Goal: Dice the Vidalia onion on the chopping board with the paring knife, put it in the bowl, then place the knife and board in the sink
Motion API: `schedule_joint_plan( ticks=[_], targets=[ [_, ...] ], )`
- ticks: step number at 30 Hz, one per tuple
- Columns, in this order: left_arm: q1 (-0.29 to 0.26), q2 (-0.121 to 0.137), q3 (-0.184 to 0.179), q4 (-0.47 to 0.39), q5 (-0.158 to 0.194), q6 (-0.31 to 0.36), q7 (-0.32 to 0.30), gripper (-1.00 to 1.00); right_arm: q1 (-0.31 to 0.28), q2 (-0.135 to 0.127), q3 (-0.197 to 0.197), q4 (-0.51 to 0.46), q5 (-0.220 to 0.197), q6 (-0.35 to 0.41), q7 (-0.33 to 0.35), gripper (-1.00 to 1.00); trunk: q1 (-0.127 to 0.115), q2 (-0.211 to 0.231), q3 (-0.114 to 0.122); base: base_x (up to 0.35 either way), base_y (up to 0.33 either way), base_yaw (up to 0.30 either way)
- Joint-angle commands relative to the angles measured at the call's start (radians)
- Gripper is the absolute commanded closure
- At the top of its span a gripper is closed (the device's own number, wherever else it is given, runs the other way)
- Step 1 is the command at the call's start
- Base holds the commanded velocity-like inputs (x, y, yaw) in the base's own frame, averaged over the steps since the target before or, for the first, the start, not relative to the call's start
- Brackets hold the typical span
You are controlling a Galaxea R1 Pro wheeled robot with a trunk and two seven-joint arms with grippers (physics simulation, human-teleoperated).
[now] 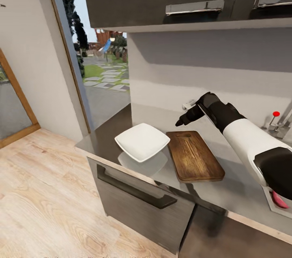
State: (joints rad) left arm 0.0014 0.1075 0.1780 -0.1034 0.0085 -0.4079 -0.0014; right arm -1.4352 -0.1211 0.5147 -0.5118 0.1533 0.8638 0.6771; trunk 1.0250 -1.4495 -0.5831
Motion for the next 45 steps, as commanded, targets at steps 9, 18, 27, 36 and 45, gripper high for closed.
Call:
schedule_joint_plan(
  ticks=[9,18,27,36,45],
  targets=[
    [0.000,0.000,0.002,-0.001,0.001,-0.002,0.000,-1.00,-0.001,-0.032,0.004,-0.003,0.009,-0.021,0.015,-1.00,0.000,0.000,-0.003,0.000,0.000,0.033],
    [0.000,0.000,0.002,-0.001,0.001,-0.002,0.000,-1.00,-0.001,-0.074,0.004,-0.001,0.008,-0.023,0.016,-1.00,0.000,0.000,-0.003,0.000,0.000,0.000],
    [0.000,0.000,0.002,-0.001,0.001,-0.002,0.001,-1.00,0.000,-0.079,0.007,0.002,0.008,-0.024,0.016,-1.00,0.000,0.000,-0.003,0.000,0.000,0.000],
    [0.000,0.000,0.002,-0.001,0.001,-0.002,0.001,-1.00,0.001,-0.080,0.007,0.010,0.008,-0.024,0.016,-1.00,0.000,0.000,-0.003,0.000,0.000,0.000],
    [0.000,0.000,0.002,0.000,0.001,-0.001,0.003,-1.00,0.001,-0.080,0.007,0.044,0.009,-0.070,0.016,-1.00,0.000,0.000,-0.004,0.000,0.000,0.000]
  ],
)
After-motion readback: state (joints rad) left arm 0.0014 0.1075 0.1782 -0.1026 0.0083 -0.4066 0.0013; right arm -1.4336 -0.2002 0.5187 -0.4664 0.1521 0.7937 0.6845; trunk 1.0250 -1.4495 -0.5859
